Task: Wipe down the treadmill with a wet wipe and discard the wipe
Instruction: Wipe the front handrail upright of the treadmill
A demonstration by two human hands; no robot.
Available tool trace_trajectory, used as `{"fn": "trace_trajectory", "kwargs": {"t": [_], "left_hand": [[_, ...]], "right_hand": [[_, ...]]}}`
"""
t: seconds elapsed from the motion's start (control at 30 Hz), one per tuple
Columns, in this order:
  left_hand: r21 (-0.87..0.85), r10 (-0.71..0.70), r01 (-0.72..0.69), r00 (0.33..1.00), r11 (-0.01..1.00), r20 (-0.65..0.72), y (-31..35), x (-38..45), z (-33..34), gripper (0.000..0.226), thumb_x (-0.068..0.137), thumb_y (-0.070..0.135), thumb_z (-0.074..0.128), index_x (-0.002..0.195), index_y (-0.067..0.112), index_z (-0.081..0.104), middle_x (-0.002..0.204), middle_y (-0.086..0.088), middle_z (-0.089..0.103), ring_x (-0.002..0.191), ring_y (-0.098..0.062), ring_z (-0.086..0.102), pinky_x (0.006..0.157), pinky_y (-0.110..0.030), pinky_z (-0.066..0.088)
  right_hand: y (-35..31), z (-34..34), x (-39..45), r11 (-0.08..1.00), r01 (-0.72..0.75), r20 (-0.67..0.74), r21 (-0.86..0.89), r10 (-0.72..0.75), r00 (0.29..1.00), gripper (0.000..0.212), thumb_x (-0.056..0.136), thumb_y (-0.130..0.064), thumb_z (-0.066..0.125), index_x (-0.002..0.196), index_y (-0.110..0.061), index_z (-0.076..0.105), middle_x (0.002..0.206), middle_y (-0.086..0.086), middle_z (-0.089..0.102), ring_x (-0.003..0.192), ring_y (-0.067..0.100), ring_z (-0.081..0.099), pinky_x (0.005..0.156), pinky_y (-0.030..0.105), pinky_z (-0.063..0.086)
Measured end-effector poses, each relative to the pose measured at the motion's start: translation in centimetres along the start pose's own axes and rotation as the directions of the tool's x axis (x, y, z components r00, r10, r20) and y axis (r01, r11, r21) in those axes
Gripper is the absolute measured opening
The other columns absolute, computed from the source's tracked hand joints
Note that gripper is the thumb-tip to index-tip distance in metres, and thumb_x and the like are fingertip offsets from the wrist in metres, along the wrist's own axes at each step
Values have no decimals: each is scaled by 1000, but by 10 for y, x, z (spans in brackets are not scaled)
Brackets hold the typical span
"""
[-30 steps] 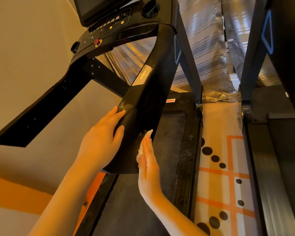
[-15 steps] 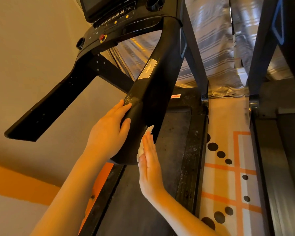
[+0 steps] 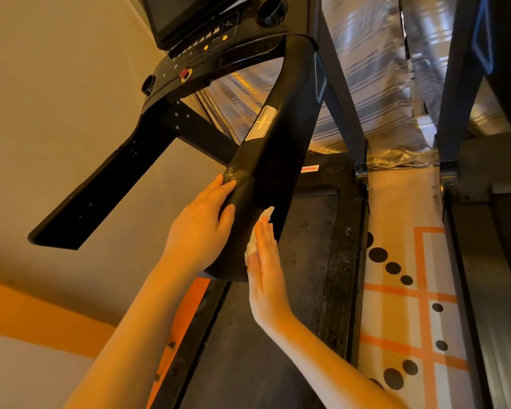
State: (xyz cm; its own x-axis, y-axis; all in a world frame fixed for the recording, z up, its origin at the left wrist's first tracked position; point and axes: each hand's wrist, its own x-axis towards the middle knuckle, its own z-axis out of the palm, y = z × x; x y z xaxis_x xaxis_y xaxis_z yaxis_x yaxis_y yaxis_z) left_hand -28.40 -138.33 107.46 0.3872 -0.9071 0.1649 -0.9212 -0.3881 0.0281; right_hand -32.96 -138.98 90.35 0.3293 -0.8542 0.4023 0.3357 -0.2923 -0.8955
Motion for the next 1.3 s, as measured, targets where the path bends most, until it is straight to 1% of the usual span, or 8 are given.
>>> {"fn": "trace_trajectory", "kwargs": {"t": [0.13,0.37,0.47,0.67,0.8,0.9,1.07,1.3], "left_hand": [[-2,-2,2,1000,1000,-3,1,0,0,47,105,30,37,152,33,29,161,12,20,144,-13,29,109,-25,29],[-20,8,-8,1000,1000,0,-1,-1,0,47,105,28,38,151,32,30,160,12,21,144,-14,30,110,-24,28],[-22,9,-8,1000,1000,9,-1,-2,-1,47,105,27,38,151,31,30,161,11,21,144,-14,30,110,-25,28],[-33,0,1,1000,999,12,1,-1,-2,47,105,26,39,151,31,31,160,11,22,144,-14,29,112,-25,26],[-35,1,-1,1000,999,8,0,-1,-1,47,105,26,39,151,30,32,160,10,24,143,-15,31,111,-26,28],[-40,-2,3,1000,999,12,0,-1,-1,47,105,25,39,151,30,32,160,10,24,143,-16,32,112,-27,28],[-51,7,-7,1000,999,10,-1,-1,-2,47,105,25,39,151,29,32,160,10,23,144,-15,31,113,-27,27],[-178,56,-37,993,983,102,-18,-8,-6,46,106,26,36,151,33,29,160,17,15,146,-8,21,110,-20,17]], "right_hand": [[-2,-7,33,998,-24,-8,-66,24,1000,49,107,-28,26,148,-44,4,155,-35,-3,148,-3,-2,125,42,10],[-15,13,-32,999,-30,-4,-19,30,1000,48,104,-50,16,150,-41,6,158,-34,-3,150,0,2,123,29,10],[-8,9,-16,998,-36,-17,-46,35,999,45,106,-45,16,148,-50,1,157,-37,-3,149,-2,0,122,24,3],[16,-10,27,974,-201,-110,-107,189,976,56,108,-35,24,137,-70,-9,147,-47,-7,148,-4,0,124,46,13],[3,2,-24,992,-97,-36,-78,95,995,50,106,-45,18,144,-65,-8,156,-39,-5,149,-2,1,124,38,7],[5,9,-47,994,-85,-19,-65,84,996,50,100,-61,14,146,-62,-5,158,-35,-4,150,0,2,123,45,16],[5,-4,4,983,-164,-54,-86,159,986,49,104,-44,20,144,-59,-5,151,-44,-7,147,-7,-2,124,45,10],[-21,14,-35,995,-60,26,-78,62,998,53,99,-65,10,148,-59,-7,158,-34,-7,150,0,-1,124,34,7]]}}
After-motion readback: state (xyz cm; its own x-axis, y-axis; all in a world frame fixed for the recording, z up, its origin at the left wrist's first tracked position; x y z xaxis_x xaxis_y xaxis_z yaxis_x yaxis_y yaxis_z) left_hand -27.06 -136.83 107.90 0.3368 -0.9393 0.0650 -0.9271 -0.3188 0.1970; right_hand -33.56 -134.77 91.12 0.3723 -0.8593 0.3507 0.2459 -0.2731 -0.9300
